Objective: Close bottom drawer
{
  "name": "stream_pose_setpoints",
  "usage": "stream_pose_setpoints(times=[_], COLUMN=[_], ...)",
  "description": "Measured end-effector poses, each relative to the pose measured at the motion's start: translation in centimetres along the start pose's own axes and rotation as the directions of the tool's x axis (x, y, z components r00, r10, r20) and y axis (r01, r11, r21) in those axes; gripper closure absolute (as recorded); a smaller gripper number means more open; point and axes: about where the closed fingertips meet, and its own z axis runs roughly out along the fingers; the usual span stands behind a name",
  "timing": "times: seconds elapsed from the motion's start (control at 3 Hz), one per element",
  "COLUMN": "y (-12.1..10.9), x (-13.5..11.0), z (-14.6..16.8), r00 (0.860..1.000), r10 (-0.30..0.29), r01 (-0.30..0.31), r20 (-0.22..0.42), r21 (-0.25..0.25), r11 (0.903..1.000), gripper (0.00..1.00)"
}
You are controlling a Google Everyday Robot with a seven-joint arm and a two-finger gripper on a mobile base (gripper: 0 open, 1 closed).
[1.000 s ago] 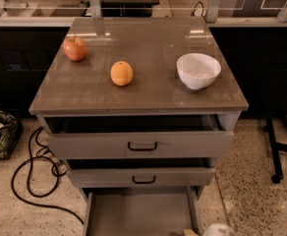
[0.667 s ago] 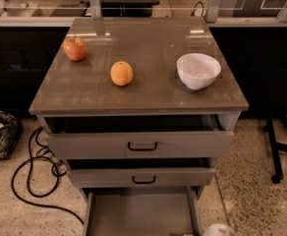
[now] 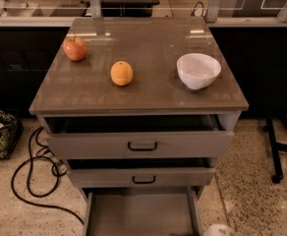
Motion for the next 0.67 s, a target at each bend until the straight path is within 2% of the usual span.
stream_pose_setpoints(times=[0.33, 0.67], y=[0.08, 0.16], x=[-0.03, -0.06], z=[0.06, 0.12], r00=[1.0, 1.0], r10=[0.0, 0.0], r01=[0.0, 0.0], r20=[0.001, 0.002], r21=[-0.002, -0.003], r11=[1.0, 1.0], gripper=[0.86, 1.0])
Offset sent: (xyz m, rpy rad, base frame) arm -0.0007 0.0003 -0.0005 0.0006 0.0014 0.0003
